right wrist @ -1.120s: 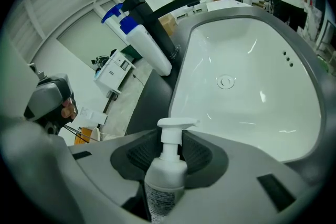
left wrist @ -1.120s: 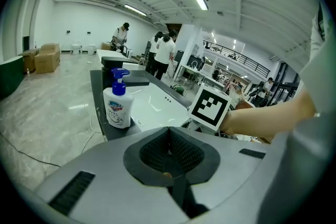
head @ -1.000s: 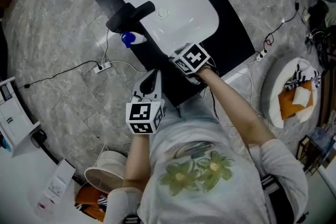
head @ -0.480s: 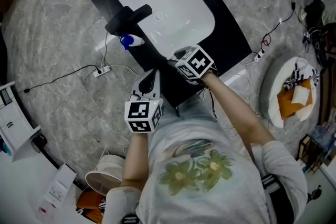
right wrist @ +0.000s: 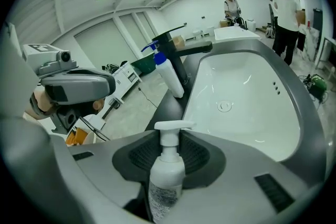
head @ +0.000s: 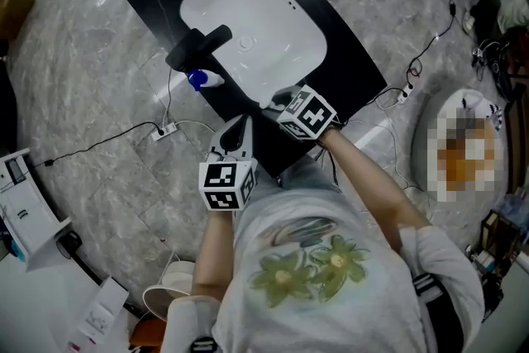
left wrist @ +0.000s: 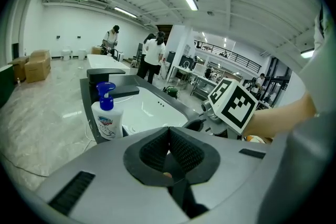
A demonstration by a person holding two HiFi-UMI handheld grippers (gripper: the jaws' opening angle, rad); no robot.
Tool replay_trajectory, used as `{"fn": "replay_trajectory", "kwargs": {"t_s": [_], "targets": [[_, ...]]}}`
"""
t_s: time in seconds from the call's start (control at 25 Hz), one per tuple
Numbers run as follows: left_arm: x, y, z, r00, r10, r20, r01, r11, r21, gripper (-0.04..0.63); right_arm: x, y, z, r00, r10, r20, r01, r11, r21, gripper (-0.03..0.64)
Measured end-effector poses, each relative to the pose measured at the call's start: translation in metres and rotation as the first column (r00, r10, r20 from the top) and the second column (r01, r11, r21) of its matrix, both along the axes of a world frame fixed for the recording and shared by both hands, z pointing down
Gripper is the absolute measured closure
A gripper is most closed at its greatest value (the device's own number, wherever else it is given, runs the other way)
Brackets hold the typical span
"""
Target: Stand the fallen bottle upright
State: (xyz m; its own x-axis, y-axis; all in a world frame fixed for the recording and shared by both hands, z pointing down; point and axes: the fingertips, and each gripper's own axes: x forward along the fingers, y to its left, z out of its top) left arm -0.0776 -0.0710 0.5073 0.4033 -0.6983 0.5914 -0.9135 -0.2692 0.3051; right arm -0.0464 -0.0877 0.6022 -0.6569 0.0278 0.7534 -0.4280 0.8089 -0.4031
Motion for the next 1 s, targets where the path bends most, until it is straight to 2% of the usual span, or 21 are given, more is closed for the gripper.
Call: {"fn": "replay_trajectory", "kwargs": {"t_s": [0.56, 1.0], "targets": [[0.008, 0.004, -0.019, 0.998, 0.054, 0.028, -0.055, 0.998, 0.034, 0.577, 0.015, 0.008, -0.035, 0.996, 0.040, 0.074, -0.049, 0.992, 0.115, 0.486], [0.008, 0.011, -0.026, 0.996, 0.075, 0.043, -0.077, 0.996, 0.041, 0.577, 0.020, 0.014, -0.063, 0.983, 0.067, 0.170, -0.104, 0.970, 0.220, 0.488]]}}
